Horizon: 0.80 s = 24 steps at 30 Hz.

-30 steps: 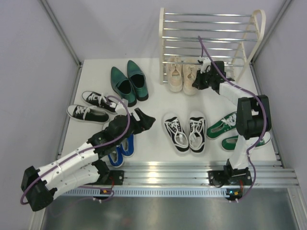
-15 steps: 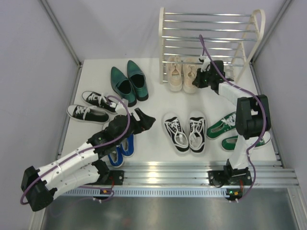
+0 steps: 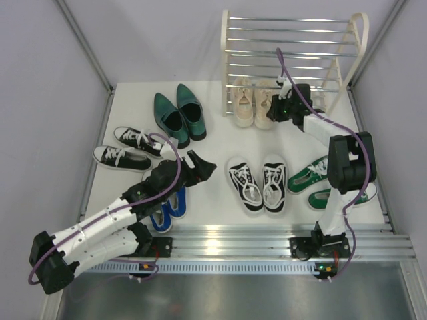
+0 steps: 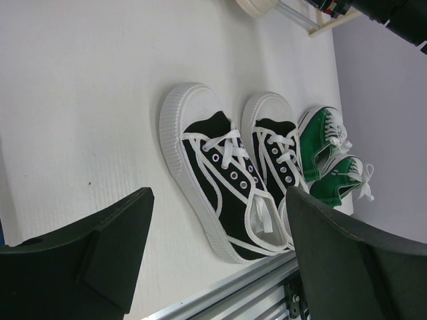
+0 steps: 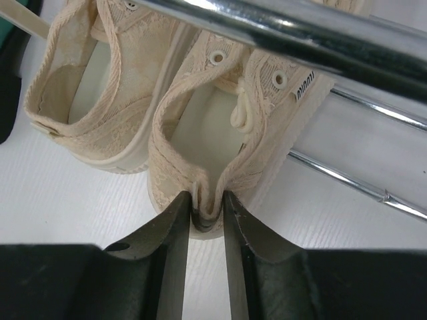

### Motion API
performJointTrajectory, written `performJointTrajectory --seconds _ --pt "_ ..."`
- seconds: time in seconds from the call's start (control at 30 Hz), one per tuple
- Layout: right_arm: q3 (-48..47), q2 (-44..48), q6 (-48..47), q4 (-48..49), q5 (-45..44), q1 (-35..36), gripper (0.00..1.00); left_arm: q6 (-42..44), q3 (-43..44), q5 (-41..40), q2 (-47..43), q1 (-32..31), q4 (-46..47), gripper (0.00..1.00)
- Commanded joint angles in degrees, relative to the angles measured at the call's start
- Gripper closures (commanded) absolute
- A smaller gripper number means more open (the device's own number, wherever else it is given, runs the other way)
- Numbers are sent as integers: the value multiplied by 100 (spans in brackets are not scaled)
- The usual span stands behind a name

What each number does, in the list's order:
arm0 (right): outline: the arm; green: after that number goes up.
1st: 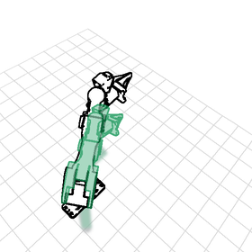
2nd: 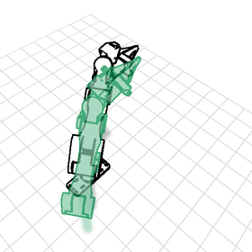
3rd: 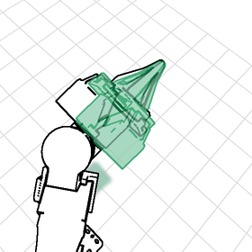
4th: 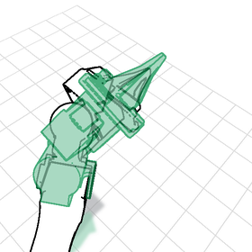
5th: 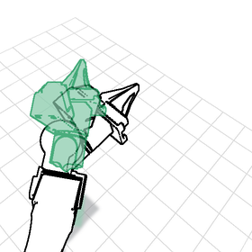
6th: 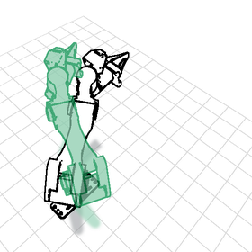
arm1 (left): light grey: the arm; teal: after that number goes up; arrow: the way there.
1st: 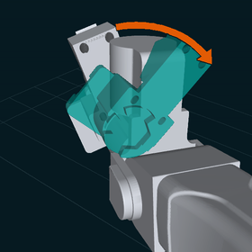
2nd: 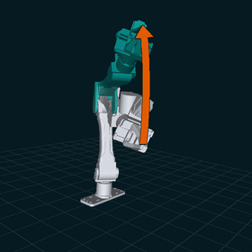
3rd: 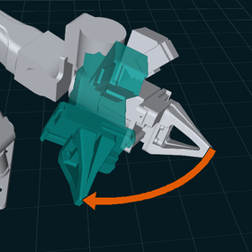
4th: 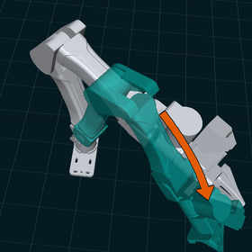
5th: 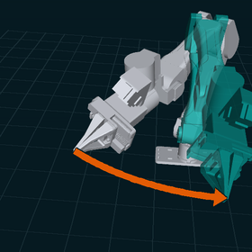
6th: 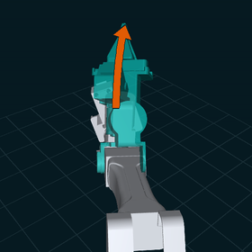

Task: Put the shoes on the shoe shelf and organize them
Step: Place the shoe at the shoe shelf.

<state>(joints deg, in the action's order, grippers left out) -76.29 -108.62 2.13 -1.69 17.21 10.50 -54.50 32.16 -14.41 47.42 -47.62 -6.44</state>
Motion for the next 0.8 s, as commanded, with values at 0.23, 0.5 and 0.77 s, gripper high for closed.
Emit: performJointTrajectory --seconds 0.23,0.5,0.77 --pt "-97 306 -398 424 -86 66 52 1 282 -228 -92 24 108 14" --pt "18 1079 -845 -278 124 -31 39 176 633 -746 -14 24 -569 14" --pt "150 2125 -2057 -2155 1473 -346 28 -174 1098 -1203 136 24 -1762 12"
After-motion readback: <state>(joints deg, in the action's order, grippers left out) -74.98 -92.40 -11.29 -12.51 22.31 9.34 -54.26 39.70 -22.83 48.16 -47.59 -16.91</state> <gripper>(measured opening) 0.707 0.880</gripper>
